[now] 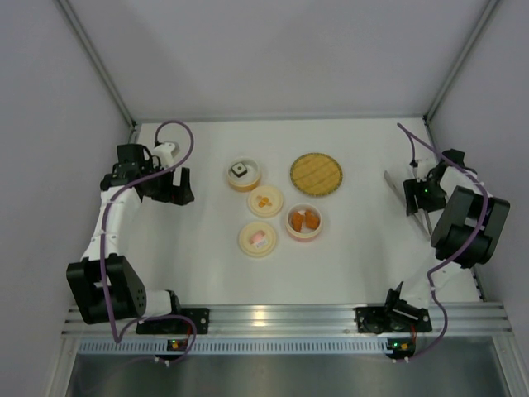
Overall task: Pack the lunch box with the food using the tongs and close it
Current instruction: Place the clamp at the center of the board.
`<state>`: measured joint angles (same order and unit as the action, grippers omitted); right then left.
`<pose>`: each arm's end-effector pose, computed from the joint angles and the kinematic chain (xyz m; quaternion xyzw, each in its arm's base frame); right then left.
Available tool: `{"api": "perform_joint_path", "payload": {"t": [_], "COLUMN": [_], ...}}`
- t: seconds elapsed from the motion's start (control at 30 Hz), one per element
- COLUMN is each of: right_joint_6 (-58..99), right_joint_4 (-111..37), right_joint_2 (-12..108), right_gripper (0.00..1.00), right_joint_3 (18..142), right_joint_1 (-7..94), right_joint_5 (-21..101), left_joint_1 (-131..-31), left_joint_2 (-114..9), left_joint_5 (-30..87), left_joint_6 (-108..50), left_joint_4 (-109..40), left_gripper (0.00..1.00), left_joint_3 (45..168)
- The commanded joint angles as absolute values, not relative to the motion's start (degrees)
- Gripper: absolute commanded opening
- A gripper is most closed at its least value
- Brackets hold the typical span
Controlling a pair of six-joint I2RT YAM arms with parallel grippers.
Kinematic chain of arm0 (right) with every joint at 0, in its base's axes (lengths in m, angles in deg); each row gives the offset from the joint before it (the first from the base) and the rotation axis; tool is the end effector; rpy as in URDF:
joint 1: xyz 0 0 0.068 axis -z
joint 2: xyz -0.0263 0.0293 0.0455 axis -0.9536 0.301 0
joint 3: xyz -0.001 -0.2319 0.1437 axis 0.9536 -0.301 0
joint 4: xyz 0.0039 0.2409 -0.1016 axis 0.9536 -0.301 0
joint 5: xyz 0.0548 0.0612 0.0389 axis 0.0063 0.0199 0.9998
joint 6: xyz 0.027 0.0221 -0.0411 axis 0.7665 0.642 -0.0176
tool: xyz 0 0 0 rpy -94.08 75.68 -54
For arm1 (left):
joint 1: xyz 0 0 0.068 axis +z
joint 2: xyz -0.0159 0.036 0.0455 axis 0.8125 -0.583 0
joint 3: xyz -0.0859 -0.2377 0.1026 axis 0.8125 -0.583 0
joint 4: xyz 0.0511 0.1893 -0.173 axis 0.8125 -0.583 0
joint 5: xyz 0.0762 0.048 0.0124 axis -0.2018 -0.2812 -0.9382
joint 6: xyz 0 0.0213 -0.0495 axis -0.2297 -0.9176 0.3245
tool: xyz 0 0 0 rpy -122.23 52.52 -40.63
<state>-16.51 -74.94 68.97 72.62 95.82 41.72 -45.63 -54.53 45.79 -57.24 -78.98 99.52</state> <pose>0.3185 -0.1312 0.1810 -0.0707 0.9827 0.0025 0.1712 0.2758 0.0268 0.2925 0.1340 0.9212 -0.1375 0.3385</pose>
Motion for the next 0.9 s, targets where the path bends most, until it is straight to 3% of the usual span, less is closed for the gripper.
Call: {"api": "perform_joint_path", "payload": {"t": [0.0,0.17,0.27,0.37,0.57,0.87], "right_joint_6": [-18.88,-19.41,-19.67,-19.59,-17.83,-9.49], "right_joint_4": [-72.98,-75.0,-76.67,-78.51,-84.84,-94.07], "right_joint_2": [69.23,68.8,68.01,66.6,62.91,53.86], "right_gripper": [0.63,0.73,0.92,0.99,0.99,0.99], "right_joint_3": [72.66,73.8,74.94,76.34,83.97,94.19], "right_joint_1": [97.0,97.09,97.01,97.0,96.92,95.95], "right_joint_5": [43.42,44.66,45.1,45.88,49.57,59.24], "left_joint_1": [-45.46,-45.46,-45.46,-45.46,-48.52,-79.1], "left_joint_2": [-53.68,-52.97,-52.53,-51.57,-51.12,-50.41], "left_joint_5": [46.05,46.22,46.92,46.75,45.54,32.34], "left_joint_6": [-59.71,-61.46,-63.57,-65.5,-67.1,-56.82], "left_joint_4": [-79.69,-81.09,-83.11,-84.44,-89.88,-87.87], "left_gripper": [0.98,0.98,0.98,0.98,0.98,0.98], "left_joint_3": [98.95,98.34,98.34,98.6,101.41,98.69]}}
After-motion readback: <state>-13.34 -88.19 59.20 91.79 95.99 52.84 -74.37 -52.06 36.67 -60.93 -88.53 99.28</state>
